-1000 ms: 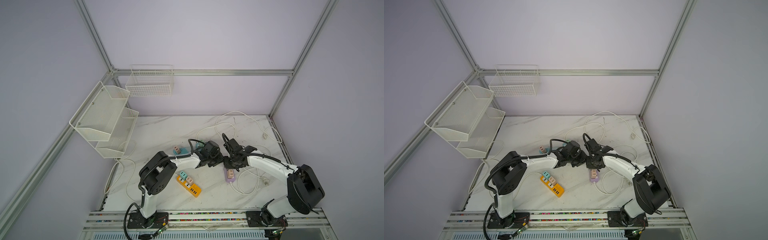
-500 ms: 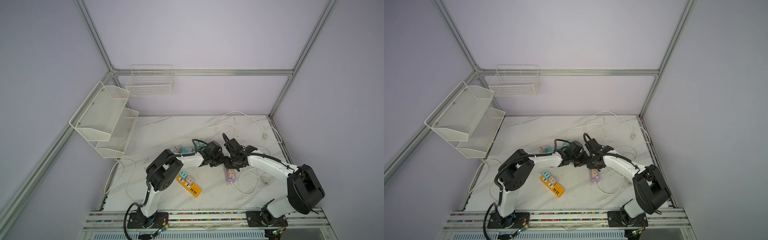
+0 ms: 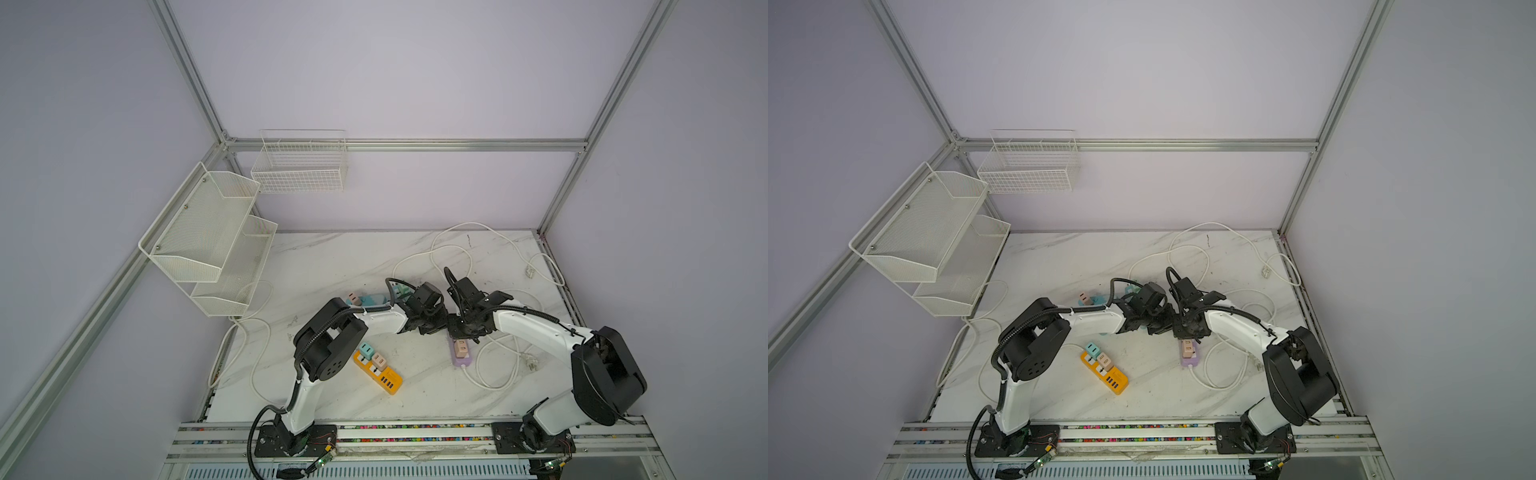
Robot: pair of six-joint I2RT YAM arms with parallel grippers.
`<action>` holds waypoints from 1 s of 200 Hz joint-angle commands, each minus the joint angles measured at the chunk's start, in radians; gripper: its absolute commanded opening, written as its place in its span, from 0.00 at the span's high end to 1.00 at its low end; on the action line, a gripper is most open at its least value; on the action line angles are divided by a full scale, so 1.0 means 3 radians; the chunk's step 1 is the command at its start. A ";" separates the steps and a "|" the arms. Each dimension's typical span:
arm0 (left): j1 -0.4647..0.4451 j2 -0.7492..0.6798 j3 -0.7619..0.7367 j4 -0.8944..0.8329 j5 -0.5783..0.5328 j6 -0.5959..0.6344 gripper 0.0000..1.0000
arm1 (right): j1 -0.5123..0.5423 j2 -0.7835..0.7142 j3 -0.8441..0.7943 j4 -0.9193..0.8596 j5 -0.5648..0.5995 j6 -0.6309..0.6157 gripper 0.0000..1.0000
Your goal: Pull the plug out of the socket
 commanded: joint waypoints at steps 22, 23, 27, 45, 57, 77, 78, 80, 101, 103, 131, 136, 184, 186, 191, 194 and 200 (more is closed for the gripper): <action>-0.0015 -0.0023 -0.0126 -0.0198 0.0054 0.0169 0.74 | -0.0003 0.0029 0.0196 0.0080 -0.0042 -0.0074 0.84; -0.0015 -0.0025 -0.0127 -0.0202 0.0051 0.0171 0.74 | -0.0003 0.0028 0.0197 0.0079 -0.0042 -0.0077 0.84; -0.0015 -0.0025 -0.0127 -0.0219 0.0042 0.0179 0.74 | -0.0003 0.0034 0.0203 0.0078 -0.0047 -0.0078 0.84; -0.0015 -0.0030 -0.0130 -0.0302 0.0011 0.0225 0.76 | -0.0002 0.0032 0.0206 0.0063 -0.0049 -0.0086 0.84; -0.0015 -0.0036 -0.0134 -0.0350 -0.0015 0.0248 0.76 | -0.0002 0.0031 0.0199 0.0044 -0.0022 -0.0079 0.84; -0.0019 -0.0037 -0.0158 -0.0378 -0.0018 0.0264 0.76 | -0.0002 0.0062 0.0206 0.0032 0.0004 -0.0091 0.84; -0.0020 -0.0038 -0.0158 -0.0379 -0.0018 0.0264 0.76 | -0.0005 0.0064 0.0205 0.0032 0.0009 -0.0093 0.84; -0.0018 -0.0036 -0.0158 -0.0381 -0.0019 0.0267 0.76 | -0.0004 0.0069 0.0211 0.0032 0.0022 -0.0103 0.84; -0.0029 -0.0028 -0.0148 -0.0486 -0.0049 0.0283 0.76 | -0.0003 0.0080 0.0216 0.0072 -0.0046 -0.0115 0.84; -0.0030 -0.0023 -0.0147 -0.0491 -0.0049 0.0284 0.76 | -0.0003 0.0078 0.0214 0.0072 -0.0044 -0.0114 0.84; -0.0033 0.0003 -0.0120 -0.0498 0.0019 0.0295 0.76 | -0.0003 0.0093 0.0225 0.0010 0.0079 -0.0076 0.84; -0.0036 0.0003 -0.0117 -0.0497 0.0022 0.0295 0.76 | -0.0003 0.0096 0.0229 -0.0001 0.0086 -0.0070 0.84; -0.0031 -0.0033 -0.0069 -0.0493 -0.0025 0.0285 0.76 | -0.0003 0.0009 0.0210 -0.0030 0.0132 -0.0033 0.84; -0.0031 -0.0033 -0.0067 -0.0495 -0.0022 0.0285 0.77 | -0.0003 0.0003 0.0206 -0.0025 0.0129 -0.0033 0.84; -0.0031 -0.0029 -0.0056 -0.0497 -0.0015 0.0285 0.76 | -0.0003 0.0001 0.0208 -0.0020 0.0118 -0.0033 0.84; -0.0033 -0.0028 -0.0051 -0.0496 -0.0010 0.0285 0.76 | -0.0003 0.0001 0.0211 -0.0028 0.0112 -0.0032 0.84; -0.0033 -0.0031 -0.0042 -0.0498 -0.0004 0.0285 0.76 | -0.0003 0.0005 0.0218 -0.0038 0.0104 -0.0029 0.84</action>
